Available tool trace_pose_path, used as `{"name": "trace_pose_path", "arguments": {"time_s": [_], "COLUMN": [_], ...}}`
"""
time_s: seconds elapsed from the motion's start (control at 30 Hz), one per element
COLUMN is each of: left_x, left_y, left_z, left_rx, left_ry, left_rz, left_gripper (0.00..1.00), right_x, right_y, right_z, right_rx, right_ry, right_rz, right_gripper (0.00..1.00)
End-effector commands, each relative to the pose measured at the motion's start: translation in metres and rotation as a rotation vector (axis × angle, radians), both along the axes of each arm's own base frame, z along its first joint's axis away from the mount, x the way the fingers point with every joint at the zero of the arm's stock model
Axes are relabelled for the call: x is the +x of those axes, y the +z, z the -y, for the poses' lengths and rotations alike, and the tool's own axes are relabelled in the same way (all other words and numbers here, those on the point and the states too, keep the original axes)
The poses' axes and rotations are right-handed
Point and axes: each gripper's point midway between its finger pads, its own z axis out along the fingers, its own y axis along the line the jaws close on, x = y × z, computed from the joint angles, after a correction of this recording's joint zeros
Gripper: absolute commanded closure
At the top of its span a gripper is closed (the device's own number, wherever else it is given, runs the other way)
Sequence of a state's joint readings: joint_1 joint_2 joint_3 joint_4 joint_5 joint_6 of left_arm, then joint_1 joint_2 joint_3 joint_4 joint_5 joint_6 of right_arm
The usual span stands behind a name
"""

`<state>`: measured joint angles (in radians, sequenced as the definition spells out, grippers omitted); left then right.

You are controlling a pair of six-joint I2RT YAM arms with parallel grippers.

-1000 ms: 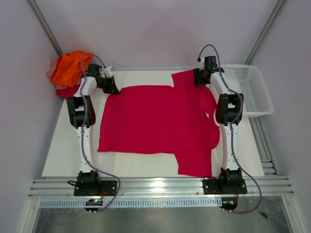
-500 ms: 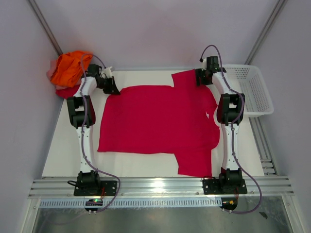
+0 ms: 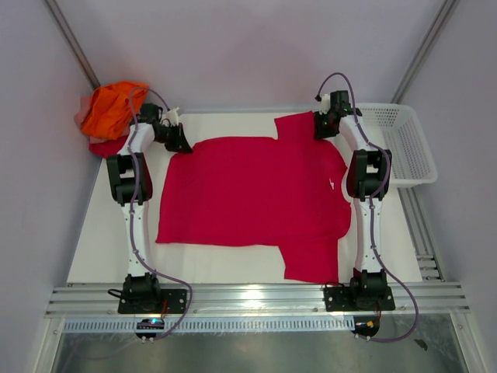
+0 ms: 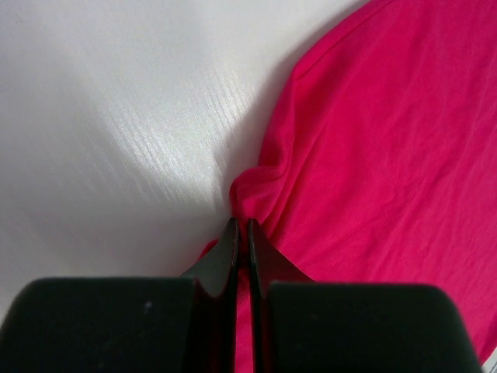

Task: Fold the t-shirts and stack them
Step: Grap the side of the flattened tshirt furthest away from the robot with both arms

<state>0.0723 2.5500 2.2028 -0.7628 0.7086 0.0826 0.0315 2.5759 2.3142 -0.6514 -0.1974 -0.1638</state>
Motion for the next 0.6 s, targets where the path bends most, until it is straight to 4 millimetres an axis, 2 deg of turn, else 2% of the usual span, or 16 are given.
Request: {"name": "trace_pose_path", "arguments": {"time_s": [0.0, 0.2, 0.23, 0.37, 0.47, 0.57], "left_x": [-0.011, -0.014, -0.015, -0.016, -0.017, -0.024], "left_y": [0.017, 0.016, 0.016, 0.021, 0.036, 0.057], "left_z": [0.001, 0.004, 0.004, 0.003, 0.004, 0.007], "left_rx": [-0.005, -0.02, -0.02, -0.012, -0.011, -0.029], "left_ry": [-0.004, -0.01, -0.01, -0.022, -0.033, -0.064], "left_rz": [-0.02, -0.027, -0.029, -0.019, 0.005, 0.019], "left_gripper": [1.0, 1.0, 1.0, 1.0, 1.0, 1.0], "right_x": [-0.003, 0.0, -0.001, 0.006, 0.01, 0.012], "right_y": [0.004, 0.009, 0.007, 0.019, 0.024, 0.039], "right_z": [-0.007, -0.003, -0.001, 0.008, 0.016, 0.017], "right_rx": [0.031, 0.007, -0.003, -0.061, -0.107, -0.114], "right_ry": [0.029, 0.021, 0.021, 0.013, 0.006, 0.006], "right_rz": [-0.006, 0.021, 0.021, 0.075, 0.108, 0.138], "right_gripper": [0.69, 0.97, 0.97, 0.97, 0.97, 0.97]}}
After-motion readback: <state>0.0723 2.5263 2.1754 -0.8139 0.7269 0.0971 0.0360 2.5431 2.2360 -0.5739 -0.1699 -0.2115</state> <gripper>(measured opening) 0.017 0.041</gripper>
